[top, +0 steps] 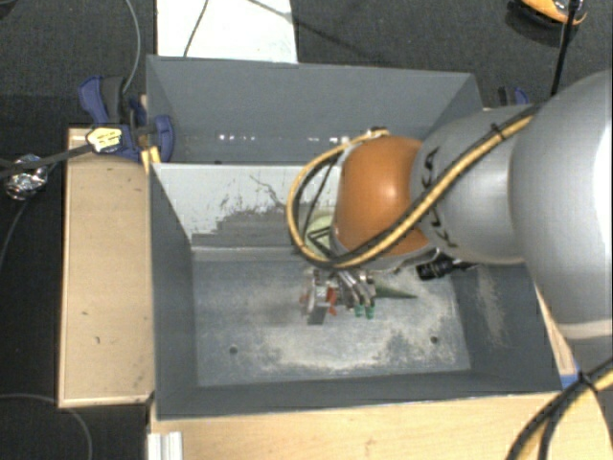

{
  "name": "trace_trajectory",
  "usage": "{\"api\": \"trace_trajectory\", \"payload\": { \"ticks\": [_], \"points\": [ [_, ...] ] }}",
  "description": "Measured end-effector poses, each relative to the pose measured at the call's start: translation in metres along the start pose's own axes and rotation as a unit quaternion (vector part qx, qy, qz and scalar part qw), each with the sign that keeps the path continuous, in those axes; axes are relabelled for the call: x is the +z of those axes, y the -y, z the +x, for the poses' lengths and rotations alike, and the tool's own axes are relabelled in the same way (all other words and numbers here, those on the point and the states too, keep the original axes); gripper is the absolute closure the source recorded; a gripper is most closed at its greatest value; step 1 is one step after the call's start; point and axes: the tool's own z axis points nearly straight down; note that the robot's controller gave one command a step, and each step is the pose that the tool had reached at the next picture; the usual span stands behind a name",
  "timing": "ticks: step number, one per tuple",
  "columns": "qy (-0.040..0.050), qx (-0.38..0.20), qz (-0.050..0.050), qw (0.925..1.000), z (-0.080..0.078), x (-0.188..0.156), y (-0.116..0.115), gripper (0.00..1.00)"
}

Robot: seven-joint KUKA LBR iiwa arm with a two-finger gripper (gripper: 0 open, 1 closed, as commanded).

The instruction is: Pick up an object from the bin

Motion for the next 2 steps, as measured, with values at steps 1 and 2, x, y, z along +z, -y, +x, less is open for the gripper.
{"api": "trace_trajectory", "payload": {
  "ticks": [1,2],
  "points": [
    [0.007,0.004,-0.002,1.0,-0.008,-0.038,0.001,1.0],
    [-0.0002,-0.004,0.0,1.0,-0.001,-0.055,0.009,1.0]
  ]
}}
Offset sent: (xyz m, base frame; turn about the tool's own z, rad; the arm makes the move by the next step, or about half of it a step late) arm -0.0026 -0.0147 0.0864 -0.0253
